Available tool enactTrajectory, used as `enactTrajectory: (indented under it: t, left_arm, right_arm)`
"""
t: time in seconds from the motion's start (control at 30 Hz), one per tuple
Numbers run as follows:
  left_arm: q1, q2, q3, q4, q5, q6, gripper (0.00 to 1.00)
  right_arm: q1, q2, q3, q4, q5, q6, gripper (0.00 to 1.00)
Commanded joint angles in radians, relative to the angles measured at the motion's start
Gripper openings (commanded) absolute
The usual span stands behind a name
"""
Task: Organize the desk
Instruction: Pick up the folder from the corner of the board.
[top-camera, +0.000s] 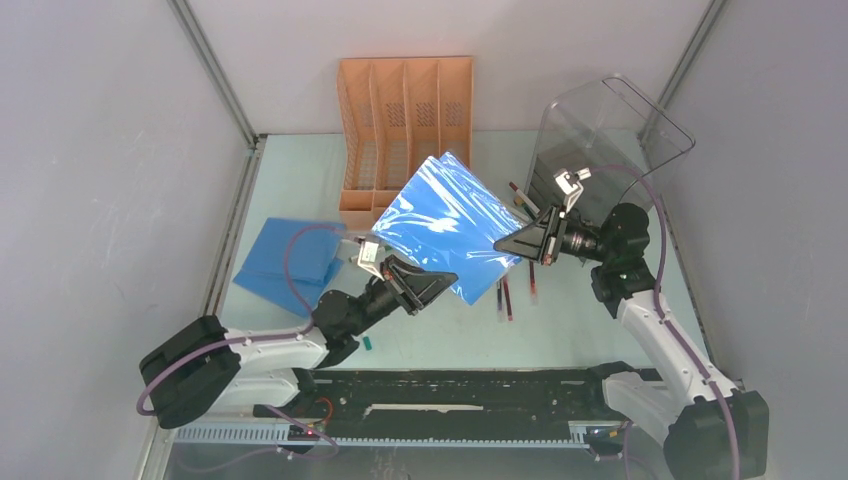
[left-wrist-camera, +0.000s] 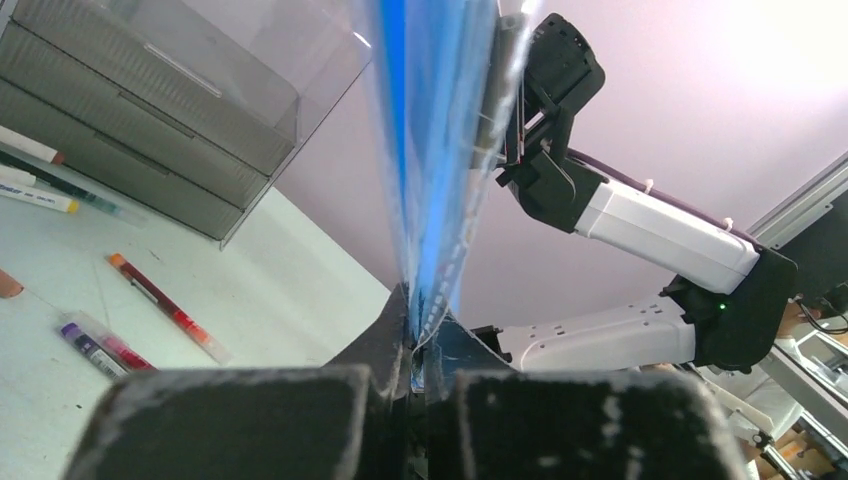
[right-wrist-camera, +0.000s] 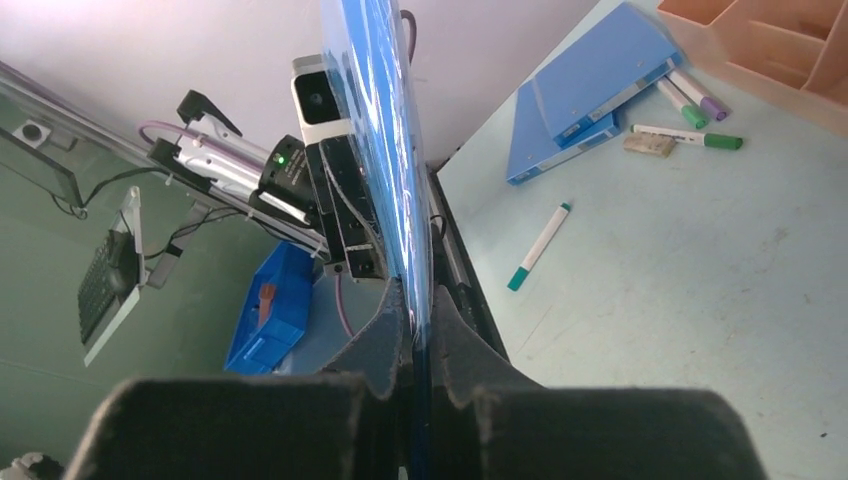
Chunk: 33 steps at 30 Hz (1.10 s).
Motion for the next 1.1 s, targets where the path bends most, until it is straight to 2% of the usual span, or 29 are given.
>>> enactTrajectory:
  t: [0.0,0.07,0.17,0.2,0.23,0.3,0.47,0.6,0.77,0.93,1.0,1.07]
  left_arm:
    - [0.031,-0.047,0.037,-0.057,0.077,0.017,0.00]
    - [0.056,-0.107,0.037,-0.142,0.123,0.023,0.00]
    - [0.095,-0.200,0.048,-0.294,0.219,0.047,0.00]
    - [0.103,-0.232,0.058,-0.367,0.245,0.064,0.00]
    - [0.106,-0.268,0.072,-0.454,0.263,0.088,0.00]
    - [0.108,-0.324,0.112,-0.627,0.294,0.143,0.00]
    - [0.107,-0.362,0.241,-0.980,0.380,0.255,0.00]
    - [0.107,-0.335,0.324,-1.179,0.434,0.313,0.00]
    - [0.107,-0.291,0.388,-1.300,0.472,0.355,0.00]
    - [0.108,-0.243,0.438,-1.372,0.510,0.390,0.00]
    - [0.108,-0.233,0.451,-1.380,0.507,0.398,0.00]
    - [0.107,-0.227,0.459,-1.382,0.507,0.401,0.00]
  right_arm:
    - [0.029,-0.016,0.003,0.024,-0.113,-0.139,0.03]
    - [0.037,-0.015,0.003,0.014,-0.156,-0.211,0.19]
    - [0.040,-0.017,0.031,-0.072,-0.211,-0.358,0.59]
    - [0.041,-0.020,0.047,-0.127,-0.218,-0.414,0.69]
    - [0.043,-0.023,0.062,-0.190,-0.223,-0.475,0.77]
    - [0.046,-0.030,0.087,-0.279,-0.234,-0.562,0.85]
    - [0.058,-0.034,0.117,-0.327,-0.267,-0.615,0.88]
    - [0.058,-0.036,0.157,-0.374,-0.273,-0.649,0.87]
    - [0.044,-0.047,0.187,-0.423,-0.295,-0.653,0.83]
    - [0.037,-0.052,0.192,-0.426,-0.318,-0.633,0.75]
    - [0.038,-0.050,0.192,-0.429,-0.324,-0.630,0.70]
    - [0.038,-0.048,0.192,-0.432,-0.328,-0.629,0.60]
